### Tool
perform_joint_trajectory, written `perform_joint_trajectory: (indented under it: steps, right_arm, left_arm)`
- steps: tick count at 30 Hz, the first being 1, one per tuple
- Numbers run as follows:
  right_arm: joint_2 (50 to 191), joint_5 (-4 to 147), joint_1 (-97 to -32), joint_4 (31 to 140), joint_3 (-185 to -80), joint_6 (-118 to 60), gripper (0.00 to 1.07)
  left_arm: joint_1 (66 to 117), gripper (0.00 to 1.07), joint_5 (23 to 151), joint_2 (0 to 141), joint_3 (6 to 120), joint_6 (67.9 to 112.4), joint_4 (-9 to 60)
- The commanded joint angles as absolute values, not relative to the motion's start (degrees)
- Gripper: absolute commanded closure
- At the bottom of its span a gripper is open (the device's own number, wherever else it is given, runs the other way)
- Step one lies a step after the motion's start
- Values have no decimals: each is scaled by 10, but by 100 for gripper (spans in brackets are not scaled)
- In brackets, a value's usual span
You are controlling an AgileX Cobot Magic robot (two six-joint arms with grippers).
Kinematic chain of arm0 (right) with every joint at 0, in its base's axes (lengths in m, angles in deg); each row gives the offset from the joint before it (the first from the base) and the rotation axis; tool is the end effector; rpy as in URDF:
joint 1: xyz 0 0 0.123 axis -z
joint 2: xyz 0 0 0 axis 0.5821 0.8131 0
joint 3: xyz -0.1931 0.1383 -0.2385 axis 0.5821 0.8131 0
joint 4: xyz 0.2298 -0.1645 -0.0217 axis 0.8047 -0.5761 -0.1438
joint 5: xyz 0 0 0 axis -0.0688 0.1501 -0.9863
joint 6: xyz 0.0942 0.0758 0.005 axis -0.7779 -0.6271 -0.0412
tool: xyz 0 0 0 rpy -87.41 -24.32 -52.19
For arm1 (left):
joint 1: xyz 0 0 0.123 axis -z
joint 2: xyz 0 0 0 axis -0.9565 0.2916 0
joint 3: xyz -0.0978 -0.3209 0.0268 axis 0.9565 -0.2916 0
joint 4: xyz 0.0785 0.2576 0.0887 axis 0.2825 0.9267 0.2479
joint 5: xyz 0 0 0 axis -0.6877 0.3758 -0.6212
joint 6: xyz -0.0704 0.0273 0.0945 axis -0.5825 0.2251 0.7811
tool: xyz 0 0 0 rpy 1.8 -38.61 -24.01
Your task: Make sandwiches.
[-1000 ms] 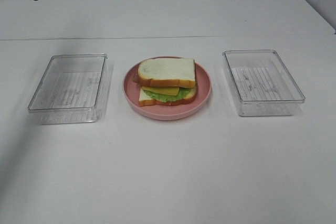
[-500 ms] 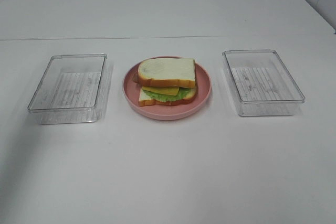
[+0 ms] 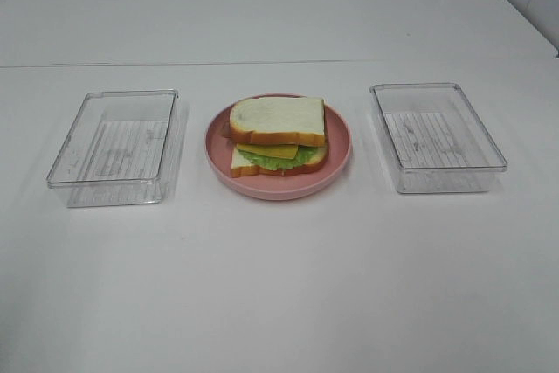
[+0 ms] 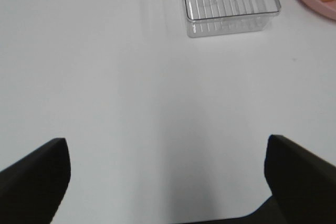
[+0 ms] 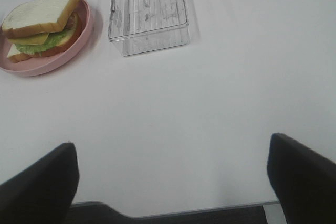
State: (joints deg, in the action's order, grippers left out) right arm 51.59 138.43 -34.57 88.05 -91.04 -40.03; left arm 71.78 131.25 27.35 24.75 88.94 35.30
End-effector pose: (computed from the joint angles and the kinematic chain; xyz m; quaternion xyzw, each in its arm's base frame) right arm -0.0001 0.0052 0.2592 0.0564 0.8736 0.0469 0.4812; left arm 0.0755 -0.0063 0.2947 0.0025 0.9172 -0.0258 0.3976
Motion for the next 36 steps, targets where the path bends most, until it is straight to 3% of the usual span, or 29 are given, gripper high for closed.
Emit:
perform_joint_trajectory:
  steps: [1,11,36]
  right_arm:
    - [497,1378,-343,880,-909,-396,15]
    - [497,1378,-343,880,-909,-396,15]
    - [498,1378,-342,883,-909,-396,15]
  left_arm:
    - [721,15,1328,202,240,884,355]
    - [721,15,1388,2,229,884,362]
    - [711,15,1380,8,223,871,362]
